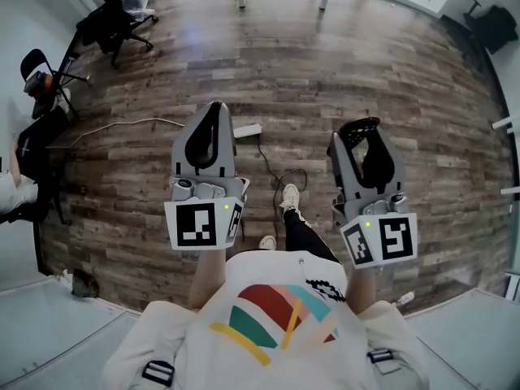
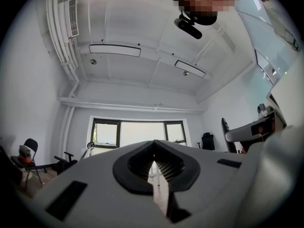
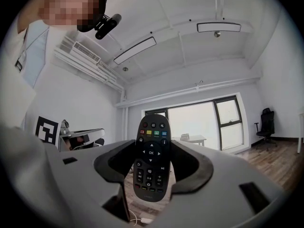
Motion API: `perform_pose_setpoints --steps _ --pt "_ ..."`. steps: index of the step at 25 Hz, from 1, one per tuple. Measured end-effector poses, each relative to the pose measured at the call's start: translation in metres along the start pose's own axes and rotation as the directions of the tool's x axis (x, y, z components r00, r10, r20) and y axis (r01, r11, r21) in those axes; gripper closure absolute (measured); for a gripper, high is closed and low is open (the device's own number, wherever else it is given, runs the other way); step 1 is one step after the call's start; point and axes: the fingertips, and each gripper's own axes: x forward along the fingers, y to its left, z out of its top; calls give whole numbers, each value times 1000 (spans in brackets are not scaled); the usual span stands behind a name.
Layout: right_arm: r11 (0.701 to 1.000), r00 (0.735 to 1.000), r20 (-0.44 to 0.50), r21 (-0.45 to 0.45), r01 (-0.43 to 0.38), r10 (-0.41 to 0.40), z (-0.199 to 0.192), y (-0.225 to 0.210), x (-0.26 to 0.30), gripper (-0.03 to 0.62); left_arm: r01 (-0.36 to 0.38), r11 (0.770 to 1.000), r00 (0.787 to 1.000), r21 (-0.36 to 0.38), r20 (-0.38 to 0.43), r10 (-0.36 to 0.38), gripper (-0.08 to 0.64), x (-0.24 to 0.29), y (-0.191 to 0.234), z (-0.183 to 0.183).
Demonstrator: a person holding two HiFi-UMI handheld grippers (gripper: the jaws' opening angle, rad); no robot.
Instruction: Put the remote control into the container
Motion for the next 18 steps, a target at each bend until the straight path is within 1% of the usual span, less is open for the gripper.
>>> perform_pose_setpoints --steps 2,4,11,18 --pt "999 1000 2 -16 -31 31 2 -12 25 354 -15 1000 1000 2 -28 15 552 24 4 -8" --pt "998 999 4 -34 -43 44 4 -27 48 354 -30 1000 999 8 -41 30 552 48 7 -13" --pt "996 997 1 -43 -77 77 5 -74 112 354 -66 997 997 39 -40 68 552 122 10 -22" --pt "996 996 5 -33 -84 84 0 -118 151 354 -80 995 996 52 -39 82 552 178 7 -36"
